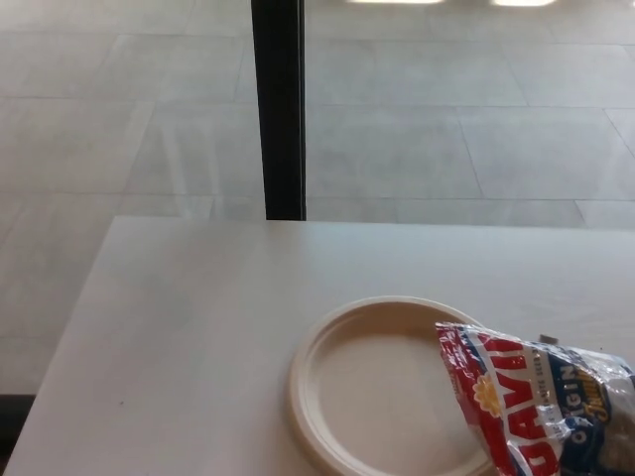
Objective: The robot uses its right hand to pick up a bag of sunflower seeds kept in the middle of the desk and tilts it over a plate kept next to it to pour out a few seeds and then puts the bag of seeds back on the desk
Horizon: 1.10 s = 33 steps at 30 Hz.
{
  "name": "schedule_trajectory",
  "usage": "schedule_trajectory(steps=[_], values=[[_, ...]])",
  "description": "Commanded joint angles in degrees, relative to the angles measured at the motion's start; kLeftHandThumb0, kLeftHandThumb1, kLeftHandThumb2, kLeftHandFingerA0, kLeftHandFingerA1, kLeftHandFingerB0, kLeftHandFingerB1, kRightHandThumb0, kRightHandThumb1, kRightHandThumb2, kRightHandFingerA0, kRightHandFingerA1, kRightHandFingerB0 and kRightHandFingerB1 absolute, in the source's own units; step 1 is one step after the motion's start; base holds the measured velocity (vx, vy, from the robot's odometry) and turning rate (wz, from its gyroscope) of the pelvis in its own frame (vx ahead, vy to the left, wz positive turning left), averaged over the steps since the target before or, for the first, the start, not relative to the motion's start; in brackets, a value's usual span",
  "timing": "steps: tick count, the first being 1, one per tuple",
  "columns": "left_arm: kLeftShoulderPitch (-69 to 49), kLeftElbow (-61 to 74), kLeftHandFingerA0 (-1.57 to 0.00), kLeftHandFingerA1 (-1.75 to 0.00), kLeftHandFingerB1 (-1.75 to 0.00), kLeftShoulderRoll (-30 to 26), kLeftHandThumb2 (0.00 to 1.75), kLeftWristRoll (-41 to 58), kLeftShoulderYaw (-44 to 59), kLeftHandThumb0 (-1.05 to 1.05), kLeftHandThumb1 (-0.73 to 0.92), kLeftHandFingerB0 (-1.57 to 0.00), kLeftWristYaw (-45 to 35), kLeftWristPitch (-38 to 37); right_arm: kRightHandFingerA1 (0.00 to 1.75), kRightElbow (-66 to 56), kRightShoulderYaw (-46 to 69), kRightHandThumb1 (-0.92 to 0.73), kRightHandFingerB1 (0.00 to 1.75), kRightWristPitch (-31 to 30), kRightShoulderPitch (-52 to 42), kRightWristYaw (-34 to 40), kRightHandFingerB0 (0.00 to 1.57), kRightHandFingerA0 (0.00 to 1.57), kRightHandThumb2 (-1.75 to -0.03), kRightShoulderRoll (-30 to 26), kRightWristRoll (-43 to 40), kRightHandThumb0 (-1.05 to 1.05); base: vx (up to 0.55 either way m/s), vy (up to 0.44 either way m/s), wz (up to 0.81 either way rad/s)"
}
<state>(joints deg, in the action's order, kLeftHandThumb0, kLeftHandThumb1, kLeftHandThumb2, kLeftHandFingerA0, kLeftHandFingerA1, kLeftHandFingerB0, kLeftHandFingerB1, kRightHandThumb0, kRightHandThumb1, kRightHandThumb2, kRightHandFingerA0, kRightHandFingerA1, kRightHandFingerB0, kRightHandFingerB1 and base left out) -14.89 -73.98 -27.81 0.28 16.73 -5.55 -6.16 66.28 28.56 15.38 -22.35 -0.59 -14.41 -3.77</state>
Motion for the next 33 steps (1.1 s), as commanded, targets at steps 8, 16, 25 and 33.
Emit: schedule_trajectory(steps=[8, 16, 25, 33], values=[[0.67, -1.66, -0.60, -0.68, -0.43, -1.01, 0.58, 3.27, 3.77, -0.52, 0.60, -0.45, -2.22, -1.88, 0.14, -0.78, 21.93, -0.67, 0.19, -3.55, 6.22, -5.62, 0.00, 0.00, -1.07, -8.08, -21.19, -1.05, 0.00, 0.000, 0.00], [0.03, -1.83, -0.56, -0.69, -0.56, -0.81, 0.86, 2.97, 4.04, -0.56, 0.47, -0.40, -2.62, -2.66, 0.21, -11.74, 29.29, -0.66, 0.26, -2.88, 12.08, -9.35, 0.00, 0.00, -1.01, -12.47, -26.70, -1.05, 0.00, 0.000, 0.00], [-0.11, -1.97, -0.54, -0.67, -0.54, -0.83, 0.86, 1.97, 3.39, -0.58, 0.47, -0.39, -2.22, -2.71, 0.16, -43.30, 21.42, -0.59, 0.10, -5.90, 16.41, -14.27, 0.00, 0.00, -0.91, -12.52, -25.83, -0.98, 0.00, 0.000, 0.00], [-0.05, -1.99, -0.56, -0.68, -0.54, -0.41, 0.87, 2.26, 3.77, -0.59, 0.47, -0.40, -2.24, -2.06, 0.25, -55.74, 11.01, -0.57, 0.33, -8.05, 18.98, -14.60, 0.00, 0.00, -0.94, -13.93, -17.71, -0.97, 0.00, 0.000, 0.00]])
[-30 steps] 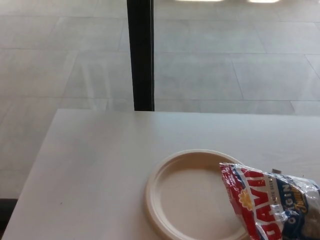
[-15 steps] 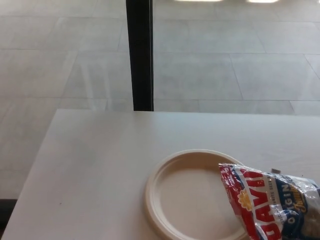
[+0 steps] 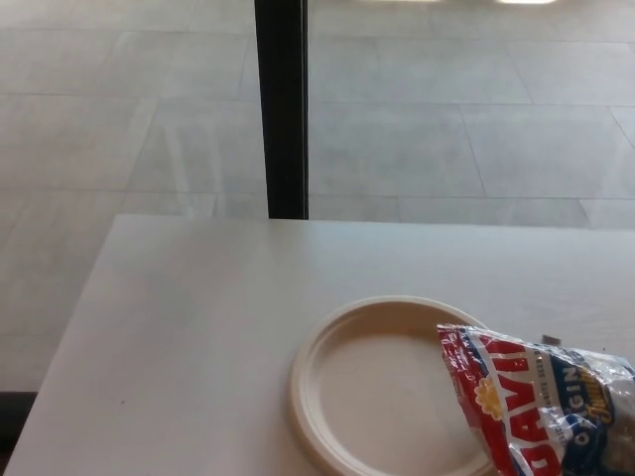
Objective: The robot uses its right hand to pick up a bag of sunflower seeds kept in the middle of the desk and tilts it over a plate kept next to it to pour out a few seeds and then puts the bag of seeds back on the desk
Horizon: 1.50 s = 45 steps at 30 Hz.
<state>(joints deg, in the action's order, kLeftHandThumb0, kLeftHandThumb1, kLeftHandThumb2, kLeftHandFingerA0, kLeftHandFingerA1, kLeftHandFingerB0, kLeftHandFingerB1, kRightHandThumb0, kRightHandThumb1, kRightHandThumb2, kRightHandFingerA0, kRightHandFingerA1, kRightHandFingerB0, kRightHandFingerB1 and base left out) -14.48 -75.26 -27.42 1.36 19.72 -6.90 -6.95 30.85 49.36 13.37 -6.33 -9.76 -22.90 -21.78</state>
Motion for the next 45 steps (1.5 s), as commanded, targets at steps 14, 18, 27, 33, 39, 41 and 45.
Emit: schedule_trajectory(steps=[14, 18, 27, 33, 39, 41, 45], values=[[-0.83, -0.80, -0.55, -0.68, -0.55, -0.64, 0.86, 1.38, 1.03, -0.58, 0.46, -0.41, -0.75, -2.01, 0.02, -31.24, -31.41, -0.58, 0.01, -3.33, 4.11, -11.34, 0.00, 0.00, -0.92, -10.46, 13.37, -0.98, 0.00, 0.000, 0.00], [-0.63, -0.84, -0.54, -0.66, -0.53, -0.96, 0.87, 0.46, 0.38, -0.59, 0.48, -0.39, -0.73, -1.69, 0.07, -31.01, -37.03, -0.51, 0.15, -4.27, 4.51, -11.01, 0.00, 0.00, -0.85, -11.08, 16.43, -0.88, 0.00, 0.000, 0.00], [-0.70, -0.95, -0.59, -0.68, -0.54, -0.90, 0.86, 0.44, 0.20, -0.60, 0.46, -0.42, -0.71, -2.03, 0.01, -24.34, -43.35, -0.59, 0.05, -4.45, 7.25, -10.14, 0.00, 0.00, -0.91, -10.59, 19.09, -1.00, 0.00, 0.000, 0.00], [-0.75, -0.83, -0.54, -0.66, -0.54, -0.97, 0.87, 0.30, 0.01, -0.58, 0.49, -0.39, -1.27, -2.67, 0.00, -20.92, -44.47, -0.61, 0.05, -6.37, 9.89, -9.92, 0.00, 0.00, -0.94, -11.33, 21.50, -1.03, 0.00, 0.000, 0.00], [-0.33, -0.98, -0.58, -0.69, -0.55, -0.91, 0.87, 0.86, 0.67, -0.58, 0.48, -0.43, -1.27, -1.67, 0.00, -17.86, -45.67, -0.61, 0.02, -6.52, 11.41, -11.02, 0.00, 0.00, -0.96, -12.68, 23.34, -1.03, 0.00, 0.000, 0.00], [-0.55, -1.01, -0.68, -0.68, -0.43, -0.78, 0.58, 0.68, 0.53, -0.57, 0.62, -0.52, -1.30, -2.04, 0.05, -16.08, -46.47, -0.59, 0.00, -4.75, 11.96, -10.56, 0.00, 0.00, -0.95, -13.48, 25.43, -1.00, 0.00, 0.000, 0.00], [-0.28, -0.99, -0.63, -0.70, -0.44, -0.58, 0.58, 1.77, 1.58, -0.59, 0.61, -0.52, -1.24, -1.59, 0.01, -14.02, -48.34, -0.60, 0.05, -2.53, 13.04, -10.57, 0.00, 0.00, -0.98, -14.24, 27.89, -1.02, 0.00, 0.000, 0.00]])
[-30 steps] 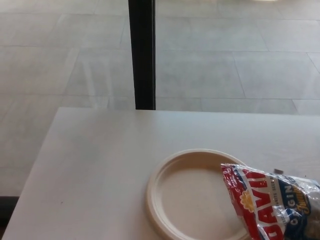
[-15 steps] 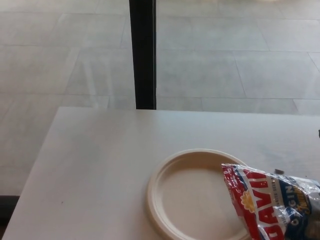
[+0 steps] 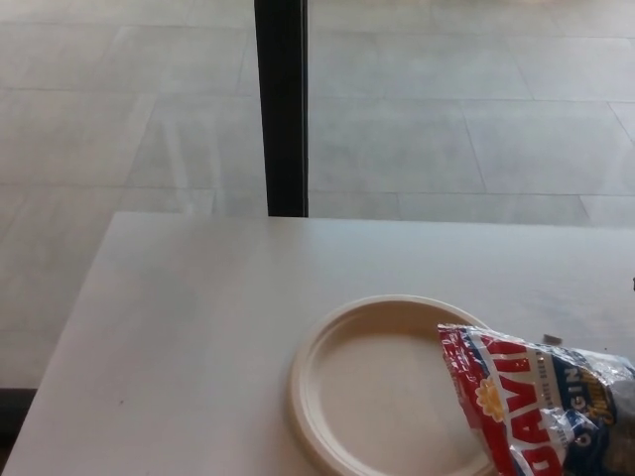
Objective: The robot uses its right hand to pick up a bag of sunflower seeds kept in the middle of the desk and tilts it over a plate kept next to it to pour out a few seeds and then puts the bag of seeds back on the desk
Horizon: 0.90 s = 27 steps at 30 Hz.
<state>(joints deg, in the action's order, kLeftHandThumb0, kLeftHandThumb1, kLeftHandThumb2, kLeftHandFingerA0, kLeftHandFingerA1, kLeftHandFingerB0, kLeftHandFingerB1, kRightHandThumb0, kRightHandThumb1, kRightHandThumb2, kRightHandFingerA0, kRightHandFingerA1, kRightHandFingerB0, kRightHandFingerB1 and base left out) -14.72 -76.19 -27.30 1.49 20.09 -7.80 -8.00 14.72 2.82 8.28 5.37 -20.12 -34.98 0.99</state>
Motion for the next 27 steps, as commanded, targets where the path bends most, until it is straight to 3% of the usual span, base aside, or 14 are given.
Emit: schedule_trajectory(steps=[1, 2, 3, 4, 12, 13, 14, 19, 20, 21, 22, 23, 24, 27], values=[[-0.02, -0.06, -0.63, -0.70, -0.44, -0.67, 0.58, 1.73, 1.33, -0.59, 0.61, -0.52, -0.35, -0.47, 0.01, 2.26, -1.96, -0.60, 0.05, 2.73, 1.41, -0.15, 0.00, 0.00, -0.98, -2.23, 5.41, -1.02, 0.00, 0.000, 0.00], [-0.18, 0.09, -0.60, -0.74, -0.59, -0.59, 0.88, 1.55, 1.26, -0.60, 0.49, -0.49, -0.49, -0.98, 0.00, 1.95, -3.00, -0.61, 0.07, 3.28, 1.42, 0.22, 0.00, 0.00, -1.00, -2.77, 7.14, -1.04, 0.00, 0.000, 0.00], [-0.27, 0.18, -0.62, -0.75, -0.59, -0.63, 0.89, 1.16, 0.95, -0.60, 0.49, -0.50, -0.40, -1.17, 0.00, 1.88, -3.91, -0.61, 0.06, 4.33, 1.30, 0.34, 0.00, 0.00, -1.00, -3.15, 8.33, -1.04, 0.00, 0.000, 0.00], [-0.29, 0.25, -0.62, -0.69, -0.45, -0.70, 0.59, 0.94, 0.67, -0.61, 0.65, -0.54, -0.46, -1.12, 0.00, 1.77, -4.61, -0.61, 0.08, 4.76, 1.31, 0.54, 0.00, 0.00, -1.00, -3.47, 9.23, -1.03, 0.00, 0.000, 0.00], [-0.15, 0.12, -0.66, -0.72, -0.47, -0.50, 0.59, 1.27, 0.80, -0.64, 0.65, -0.56, -0.07, -1.12, 0.01, 2.38, -7.60, -0.60, 0.12, 7.92, 0.87, 1.61, 0.00, 0.00, -0.95, -3.93, 12.83, -1.01, 0.00, 0.000, 0.00], [-0.33, 0.20, -0.61, -0.73, -0.59, -0.55, 0.91, 0.77, 0.27, -0.64, 0.51, -0.49, -0.05, -1.69, 0.01, 2.32, -7.82, -0.60, 0.11, 7.89, 0.96, 1.52, 0.00, 0.00, -0.94, -4.09, 13.24, -1.01, 0.00, 0.000, 0.00], [-0.31, 0.21, -0.67, -0.76, -0.48, -0.51, 0.60, 1.04, 0.47, -0.64, 0.66, -0.56, -0.12, -1.67, 0.01, 2.81, -7.91, -0.60, 0.11, 8.30, 1.11, 1.70, 0.00, 0.00, -0.94, -4.02, 13.51, -1.02, 0.00, 0.000, 0.00], [-0.33, 0.33, -0.62, -0.70, -0.47, -0.54, 0.60, 1.07, -0.05, -0.65, 0.68, -0.52, 0.12, -2.02, 0.02, 4.82, -8.53, -0.58, 0.14, 9.60, 1.68, 2.31, 0.01, 0.00, -0.92, -3.91, 14.95, -0.98, 0.00, 0.000, 0.00], [-0.46, 0.37, -0.62, -0.75, -0.60, -0.58, 0.93, 0.53, -0.58, -0.66, 0.53, -0.50, 0.55, -2.60, 0.01, 6.00, -8.77, -0.57, 0.15, 10.28, 1.99, 2.46, 0.02, 0.00, -0.91, -3.77, 15.20, -0.98, 0.00, 0.000, 0.00], [-0.44, 0.45, -0.66, -0.74, -0.49, -0.46, 0.60, 1.20, -0.04, -0.66, 0.68, -0.57, 0.30, -2.64, 0.02, 7.08, -9.26, -0.57, 0.16, 11.24, 2.10, 2.70, 0.02, 0.00, -0.91, -3.86, 15.81, -0.97, 0.00, 0.000, 0.00], [-0.46, 0.32, -0.62, -0.75, -0.60, -0.50, 0.93, 1.32, 0.02, -0.66, 0.53, -0.50, -0.24, -2.70, 0.04, 7.59, -9.52, -0.55, 0.18, 11.52, 2.15, 2.59, 0.01, 0.00, -0.91, -3.91, 16.06, -0.95, 0.00, 0.000, 0.00], [-0.51, 0.31, -0.62, -0.74, -0.59, -0.47, 0.93, 1.54, 0.20, -0.68, 0.53, -0.50, -0.43, -2.84, 0.04, 7.74, -9.68, -0.55, 0.19, 11.35, 2.12, 2.41, 0.02, 0.00, -0.91, -3.93, 16.19, -0.94, 0.00, 0.000, 0.00], [-0.62, 0.38, -0.62, -0.70, -0.47, -0.61, 0.60, 1.10, -0.29, -0.69, 0.69, -0.53, -0.54, -2.96, 0.06, 8.14, -9.89, -0.54, 0.20, 11.74, 2.13, 2.31, 0.01, 0.00, -0.92, -4.01, 16.40, -0.93, 0.00, 0.000, 0.00], [-0.41, 0.55, -0.67, -0.71, -0.47, -0.54, 0.61, 1.38, -0.14, -0.67, 0.70, -0.55, -0.48, -3.11, 0.02, 9.39, -10.89, -0.56, 0.20, 13.18, 2.76, 2.41, 0.02, 0.00, -0.91, -4.18, 17.75, -0.96, 0.00, 0.000, 0.00]])
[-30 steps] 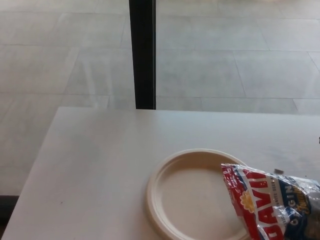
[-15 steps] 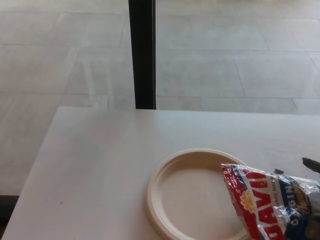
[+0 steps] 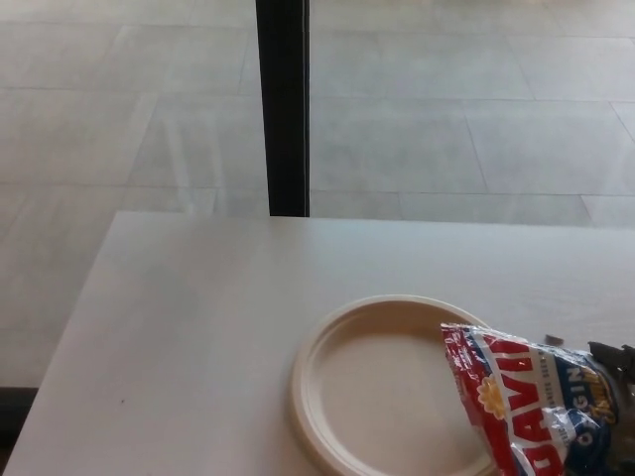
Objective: The robot uses its right hand to pick up a bag of sunflower seeds kept in the middle of the desk and tilts it over a plate kept next to it to pour out a few seeds and then puts the bag of seeds back on the desk
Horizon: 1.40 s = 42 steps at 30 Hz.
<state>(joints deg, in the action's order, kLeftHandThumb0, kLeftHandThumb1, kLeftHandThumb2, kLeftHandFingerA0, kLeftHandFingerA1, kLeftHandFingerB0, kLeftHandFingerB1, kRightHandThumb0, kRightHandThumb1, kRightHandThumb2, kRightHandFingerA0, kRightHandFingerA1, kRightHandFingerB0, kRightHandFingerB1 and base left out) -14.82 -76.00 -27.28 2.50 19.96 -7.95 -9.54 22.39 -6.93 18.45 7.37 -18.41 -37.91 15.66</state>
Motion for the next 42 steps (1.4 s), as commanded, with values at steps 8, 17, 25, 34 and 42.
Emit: schedule_trajectory(steps=[8, 17, 25, 34, 42], values=[[0.30, 0.21, -0.68, -0.78, -0.49, 0.16, 0.61, 1.21, 0.78, -0.68, 0.71, -0.58, 0.24, -0.43, 0.04, 2.52, -4.11, -0.51, 0.22, 5.35, 1.45, 1.91, 0.01, 0.00, -0.86, -1.41, 6.42, -0.87, 0.00, 0.000, 0.00], [0.25, 0.35, -0.70, -0.76, -0.49, 0.33, 0.61, 1.04, 0.62, -0.68, 0.70, -0.57, 0.70, -0.94, 0.21, 3.13, -8.46, -0.37, 0.25, 7.40, 2.11, 3.91, 0.00, 0.00, -0.74, -2.06, 11.15, -0.75, 0.00, 0.000, 0.00], [0.16, 0.29, -0.72, -0.73, -0.49, 0.43, 0.61, 1.56, 0.99, -0.66, 0.69, -0.60, -0.32, -1.24, 0.80, 5.59, -11.57, -0.52, 0.28, 8.30, 1.99, 12.08, 0.00, 0.58, -0.55, -2.89, 17.70, -0.35, 0.00, 0.000, 0.00], [-0.01, 0.22, -0.71, -0.75, -0.49, 0.15, 0.61, 1.22, 0.72, -0.67, 0.69, -0.62, -0.82, -1.89, 1.62, 7.58, -14.11, -0.61, 0.37, 7.76, 1.22, 25.71, 0.16, 0.85, -0.61, -2.77, 24.96, -0.24, 0.00, 0.000, 0.00], [-0.03, 0.32, -0.69, -0.76, -0.51, 0.34, 0.61, 0.38, -0.16, -0.68, 0.70, -0.63, -0.13, -2.23, 1.75, 9.86, -17.31, -0.78, 0.64, 8.51, -0.15, 37.16, 0.59, 0.84, -0.68, 0.10, 28.65, -0.26, 0.00, 0.000, 0.00]])
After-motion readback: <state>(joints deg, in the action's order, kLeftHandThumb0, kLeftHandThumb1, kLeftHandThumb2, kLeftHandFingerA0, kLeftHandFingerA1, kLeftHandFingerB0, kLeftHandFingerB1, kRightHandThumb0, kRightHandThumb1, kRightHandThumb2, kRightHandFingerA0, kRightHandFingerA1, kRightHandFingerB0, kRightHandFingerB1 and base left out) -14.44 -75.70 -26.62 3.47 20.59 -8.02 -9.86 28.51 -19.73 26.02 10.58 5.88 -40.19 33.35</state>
